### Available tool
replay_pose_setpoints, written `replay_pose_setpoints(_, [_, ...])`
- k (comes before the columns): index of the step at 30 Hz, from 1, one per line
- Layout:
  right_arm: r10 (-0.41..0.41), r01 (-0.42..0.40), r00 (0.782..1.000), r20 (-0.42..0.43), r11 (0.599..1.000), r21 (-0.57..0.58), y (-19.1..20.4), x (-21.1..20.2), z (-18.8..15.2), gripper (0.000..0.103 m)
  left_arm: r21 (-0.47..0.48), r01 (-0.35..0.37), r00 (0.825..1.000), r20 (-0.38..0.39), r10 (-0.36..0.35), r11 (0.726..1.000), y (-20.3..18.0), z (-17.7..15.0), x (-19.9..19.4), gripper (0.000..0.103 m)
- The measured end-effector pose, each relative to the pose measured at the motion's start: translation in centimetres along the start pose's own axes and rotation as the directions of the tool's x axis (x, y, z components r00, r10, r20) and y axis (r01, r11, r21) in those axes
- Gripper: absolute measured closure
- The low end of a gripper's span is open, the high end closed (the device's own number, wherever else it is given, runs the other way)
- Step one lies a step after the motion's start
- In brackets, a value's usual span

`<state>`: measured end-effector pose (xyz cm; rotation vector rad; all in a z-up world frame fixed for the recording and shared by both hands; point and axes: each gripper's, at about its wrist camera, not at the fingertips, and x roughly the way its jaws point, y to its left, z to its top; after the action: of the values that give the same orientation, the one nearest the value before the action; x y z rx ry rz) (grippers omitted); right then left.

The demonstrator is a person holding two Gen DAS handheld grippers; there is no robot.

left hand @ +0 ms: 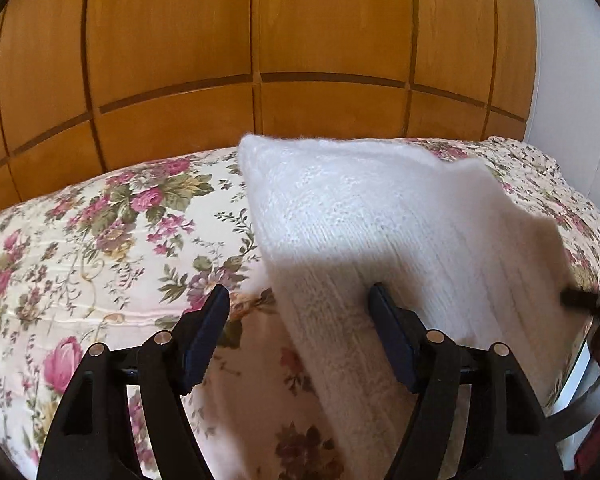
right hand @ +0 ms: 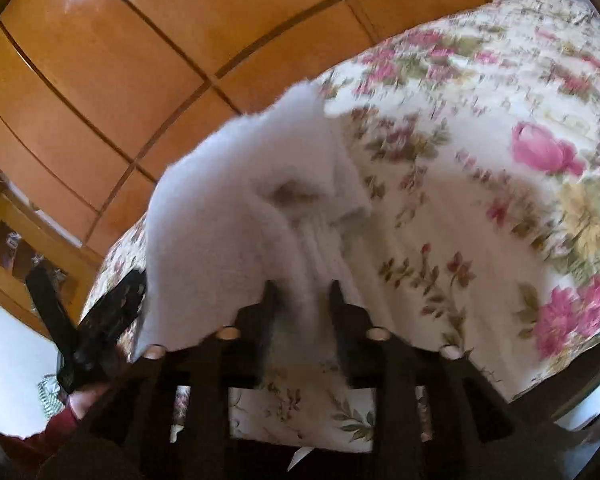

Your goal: Fold small clothes

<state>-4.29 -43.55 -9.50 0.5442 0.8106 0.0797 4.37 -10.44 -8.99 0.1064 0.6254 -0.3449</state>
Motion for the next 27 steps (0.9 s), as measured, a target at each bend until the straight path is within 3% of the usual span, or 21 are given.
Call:
replay_pose_setpoints(2, [-0.071,0.075,0.994,0.089,0.996,-0.049,1.4,-1.8,1.0,0.067,-0.013,0.006,1.0,-0.005,-0.006,1.0,0.1,-0.1,-0.3,0.033])
replay_pose_setpoints(5, [-0.039,0.065,0.981,0.19,0.989,-0.132,4.9,-3.5,3.1,0.064,-0.028,-0.002,1.0,-0.01,0.001,1.0,-0.2,-0.2,-0.5,0.033])
replay_pose_setpoints(7, [-0.014,0.048,0.983,0.182,0.982,-0.183,6.7,-2.3,4.3,0.064,-0.023,-0.015,1.0,-0.01,0.015,1.0,-0.5,-0.3,-0.7,0.033])
replay_pose_setpoints(10, [-0.058,0.084,0.992,0.109,0.964,-0.251,8.8,1.6,4.9,0.066,-0.026,-0.02,1.0,-0.019,0.02,0.999,-0.7,-0.2,-0.7,0.033])
replay_pose_setpoints(14, [-0.224,0.224,0.974,0.029,0.937,-0.267,7.1,7.6,4.8,0.077,-0.054,0.008,0.999,-0.04,-0.01,0.998,-0.1,-0.2,-0.7,0.028])
replay_pose_setpoints(17, [-0.177,0.188,0.982,0.071,0.96,-0.208,4.7,8.4,4.4,0.077,-0.093,0.044,0.998,-0.042,-0.048,0.995,0.8,0.3,-1.3,0.026])
replay_pose_setpoints(20, [-0.19,0.208,0.977,0.098,0.948,-0.241,5.0,7.9,3.6,0.076,-0.186,0.12,0.993,0.029,-0.116,0.975,1.6,1.8,-2.7,0.026])
replay_pose_setpoints(22, [-0.187,0.211,0.975,0.116,0.944,-0.254,5.0,7.6,3.1,0.076,-0.201,0.168,0.986,0.042,-0.163,0.965,1.0,3.5,-2.7,0.026])
replay_pose_setpoints(27, [-0.137,0.156,0.984,0.111,0.971,-0.183,4.3,7.1,3.3,0.076,-0.088,0.2,0.978,-0.039,-0.204,0.976,-3.5,7.0,0.3,0.059])
